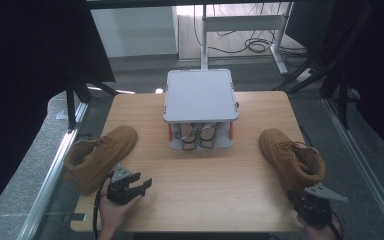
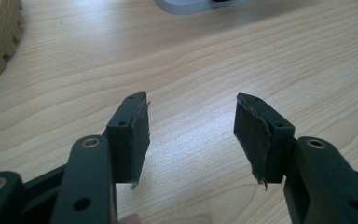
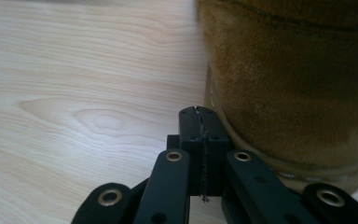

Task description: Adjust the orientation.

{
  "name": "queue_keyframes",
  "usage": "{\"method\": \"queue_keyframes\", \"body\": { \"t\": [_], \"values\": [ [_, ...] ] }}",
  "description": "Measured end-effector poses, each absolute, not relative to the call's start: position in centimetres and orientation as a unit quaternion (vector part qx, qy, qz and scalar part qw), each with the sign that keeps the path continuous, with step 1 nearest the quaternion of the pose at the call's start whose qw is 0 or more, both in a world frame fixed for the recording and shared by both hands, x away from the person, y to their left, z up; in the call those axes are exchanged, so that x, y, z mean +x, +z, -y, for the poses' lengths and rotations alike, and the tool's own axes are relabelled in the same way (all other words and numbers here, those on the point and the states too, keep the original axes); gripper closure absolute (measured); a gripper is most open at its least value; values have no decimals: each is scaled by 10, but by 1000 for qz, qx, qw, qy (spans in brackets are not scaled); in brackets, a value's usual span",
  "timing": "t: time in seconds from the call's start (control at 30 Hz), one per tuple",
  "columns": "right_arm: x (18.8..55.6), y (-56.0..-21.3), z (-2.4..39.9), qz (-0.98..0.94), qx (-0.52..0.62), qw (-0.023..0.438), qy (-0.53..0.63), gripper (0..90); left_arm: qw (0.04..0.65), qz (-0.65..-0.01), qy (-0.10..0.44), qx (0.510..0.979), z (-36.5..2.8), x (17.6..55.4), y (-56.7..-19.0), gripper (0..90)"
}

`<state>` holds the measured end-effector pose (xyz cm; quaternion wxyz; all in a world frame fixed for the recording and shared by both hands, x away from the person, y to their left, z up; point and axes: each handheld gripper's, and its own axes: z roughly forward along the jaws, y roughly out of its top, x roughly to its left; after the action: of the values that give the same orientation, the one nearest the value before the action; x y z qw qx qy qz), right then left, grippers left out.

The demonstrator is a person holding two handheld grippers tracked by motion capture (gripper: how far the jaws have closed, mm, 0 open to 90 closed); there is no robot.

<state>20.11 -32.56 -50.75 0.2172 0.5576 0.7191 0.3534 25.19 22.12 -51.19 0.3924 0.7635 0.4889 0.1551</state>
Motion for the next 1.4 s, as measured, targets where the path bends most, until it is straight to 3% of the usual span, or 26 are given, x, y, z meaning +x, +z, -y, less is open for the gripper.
{"method": "queue_keyframes", "body": {
  "t": [0.6, 0.93, 1.4],
  "values": [
    [197, -511, 365, -673, 598, 247, 359, 898, 389, -490, 152, 765, -224, 252, -514, 449],
    [197, -502, 333, -704, 552, 250, 371, 897, 392, -491, 149, 763, -223, 252, -514, 448],
    [210, -510, 287, -728, 515, 198, 408, 896, 388, -485, 144, 771, -219, 253, -516, 445]
  ]
}}
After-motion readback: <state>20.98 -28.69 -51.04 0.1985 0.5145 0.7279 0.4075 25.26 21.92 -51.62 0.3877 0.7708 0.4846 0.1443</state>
